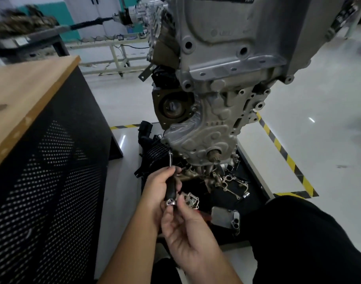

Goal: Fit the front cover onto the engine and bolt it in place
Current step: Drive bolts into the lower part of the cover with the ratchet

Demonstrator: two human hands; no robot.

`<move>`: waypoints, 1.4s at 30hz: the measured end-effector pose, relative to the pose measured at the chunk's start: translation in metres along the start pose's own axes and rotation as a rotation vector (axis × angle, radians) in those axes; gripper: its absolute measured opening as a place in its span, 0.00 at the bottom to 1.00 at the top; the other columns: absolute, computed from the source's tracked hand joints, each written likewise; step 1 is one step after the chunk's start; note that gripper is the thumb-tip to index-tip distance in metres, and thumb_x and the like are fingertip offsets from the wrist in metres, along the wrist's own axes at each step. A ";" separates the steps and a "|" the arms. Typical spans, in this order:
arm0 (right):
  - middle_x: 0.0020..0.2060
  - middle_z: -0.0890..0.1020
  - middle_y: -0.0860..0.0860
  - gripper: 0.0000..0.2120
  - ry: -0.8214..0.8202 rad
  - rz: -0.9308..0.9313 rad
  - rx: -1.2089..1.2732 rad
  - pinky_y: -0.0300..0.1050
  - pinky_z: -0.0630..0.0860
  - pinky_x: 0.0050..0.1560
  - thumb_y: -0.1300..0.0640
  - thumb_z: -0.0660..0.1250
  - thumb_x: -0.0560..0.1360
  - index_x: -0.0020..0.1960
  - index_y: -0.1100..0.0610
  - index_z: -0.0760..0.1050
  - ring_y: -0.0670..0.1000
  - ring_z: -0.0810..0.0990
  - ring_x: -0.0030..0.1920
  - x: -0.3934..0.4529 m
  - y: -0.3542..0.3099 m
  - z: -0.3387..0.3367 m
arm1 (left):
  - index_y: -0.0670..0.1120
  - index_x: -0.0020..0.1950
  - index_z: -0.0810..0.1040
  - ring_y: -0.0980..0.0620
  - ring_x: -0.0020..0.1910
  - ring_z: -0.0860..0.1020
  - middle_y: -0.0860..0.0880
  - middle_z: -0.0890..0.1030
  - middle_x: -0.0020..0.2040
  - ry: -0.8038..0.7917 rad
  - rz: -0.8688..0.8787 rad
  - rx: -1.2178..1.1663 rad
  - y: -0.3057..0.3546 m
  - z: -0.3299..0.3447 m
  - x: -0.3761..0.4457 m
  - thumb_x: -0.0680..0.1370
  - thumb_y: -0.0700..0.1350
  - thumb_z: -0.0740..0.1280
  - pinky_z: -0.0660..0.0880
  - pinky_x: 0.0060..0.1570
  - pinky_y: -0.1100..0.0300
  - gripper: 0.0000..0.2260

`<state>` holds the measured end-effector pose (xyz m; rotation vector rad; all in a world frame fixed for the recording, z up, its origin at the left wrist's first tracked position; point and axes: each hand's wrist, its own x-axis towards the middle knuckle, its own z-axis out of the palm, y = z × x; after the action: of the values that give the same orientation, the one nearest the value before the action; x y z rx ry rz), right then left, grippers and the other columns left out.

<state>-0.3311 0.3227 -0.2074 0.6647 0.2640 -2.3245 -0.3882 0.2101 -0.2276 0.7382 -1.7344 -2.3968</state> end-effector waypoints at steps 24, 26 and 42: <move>0.36 0.83 0.60 0.08 0.004 -0.038 -0.132 0.38 0.78 0.26 0.60 0.74 0.72 0.46 0.65 0.83 0.47 0.80 0.26 0.007 -0.010 -0.015 | 0.52 0.49 0.85 0.50 0.22 0.73 0.44 0.80 0.33 -0.141 -0.061 -0.130 -0.015 -0.003 -0.005 0.80 0.54 0.64 0.68 0.20 0.64 0.12; 0.35 0.81 0.60 0.11 0.022 0.067 -0.017 0.36 0.76 0.24 0.57 0.74 0.69 0.44 0.66 0.83 0.45 0.78 0.24 0.005 -0.002 -0.017 | 0.51 0.46 0.84 0.50 0.22 0.71 0.45 0.75 0.28 -0.096 0.007 -0.055 -0.013 -0.004 -0.004 0.80 0.51 0.65 0.67 0.22 0.63 0.10; 0.30 0.79 0.56 0.10 -0.004 -0.079 -0.289 0.37 0.71 0.21 0.53 0.74 0.73 0.42 0.60 0.82 0.46 0.74 0.22 0.008 0.006 -0.020 | 0.45 0.52 0.83 0.51 0.20 0.69 0.45 0.73 0.25 -0.006 0.035 -0.116 -0.015 0.000 -0.002 0.83 0.49 0.61 0.66 0.22 0.63 0.13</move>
<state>-0.3244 0.3213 -0.2283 0.5127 0.6204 -2.3000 -0.3830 0.2161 -0.2404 0.6810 -1.5809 -2.4536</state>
